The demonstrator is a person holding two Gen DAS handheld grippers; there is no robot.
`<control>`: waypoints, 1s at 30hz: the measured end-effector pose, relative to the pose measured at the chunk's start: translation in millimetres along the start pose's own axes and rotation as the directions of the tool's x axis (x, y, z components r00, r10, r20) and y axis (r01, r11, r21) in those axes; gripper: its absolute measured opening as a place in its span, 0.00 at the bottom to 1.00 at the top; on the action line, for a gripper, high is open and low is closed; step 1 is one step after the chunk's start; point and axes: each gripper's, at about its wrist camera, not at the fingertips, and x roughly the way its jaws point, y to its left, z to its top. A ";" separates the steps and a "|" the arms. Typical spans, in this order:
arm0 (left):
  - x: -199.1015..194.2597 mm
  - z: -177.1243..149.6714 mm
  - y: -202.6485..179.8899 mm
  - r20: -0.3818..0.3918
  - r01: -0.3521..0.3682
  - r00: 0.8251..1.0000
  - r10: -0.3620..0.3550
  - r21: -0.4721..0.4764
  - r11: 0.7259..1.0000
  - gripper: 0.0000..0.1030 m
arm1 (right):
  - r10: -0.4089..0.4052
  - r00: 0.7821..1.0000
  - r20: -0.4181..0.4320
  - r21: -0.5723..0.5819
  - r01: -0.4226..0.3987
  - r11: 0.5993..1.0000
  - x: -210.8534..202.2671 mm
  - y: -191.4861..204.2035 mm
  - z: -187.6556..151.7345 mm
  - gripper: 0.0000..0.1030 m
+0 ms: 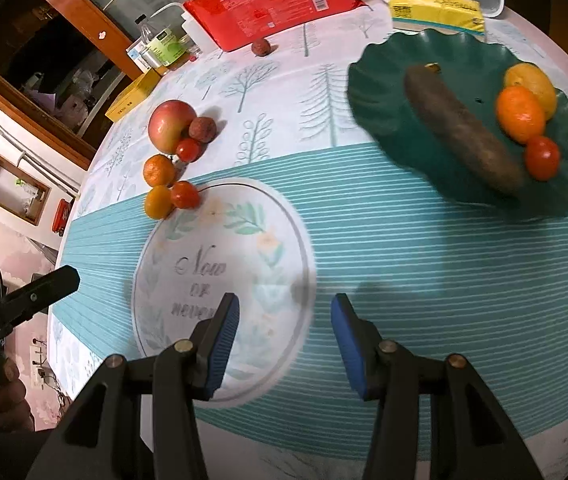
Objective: Organize fruits
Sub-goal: 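Withdraw both tools from the plate toward the remaining fruit, then move the left tool to a small yellow orange while the right tool reaches a red tomato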
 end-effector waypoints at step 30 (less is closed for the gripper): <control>55.8 83.4 28.9 -0.067 0.046 0.997 -0.031 0.243 0.969 0.76 | -0.121 0.978 0.168 -0.222 0.157 0.962 71.9 107.7 30.9 0.47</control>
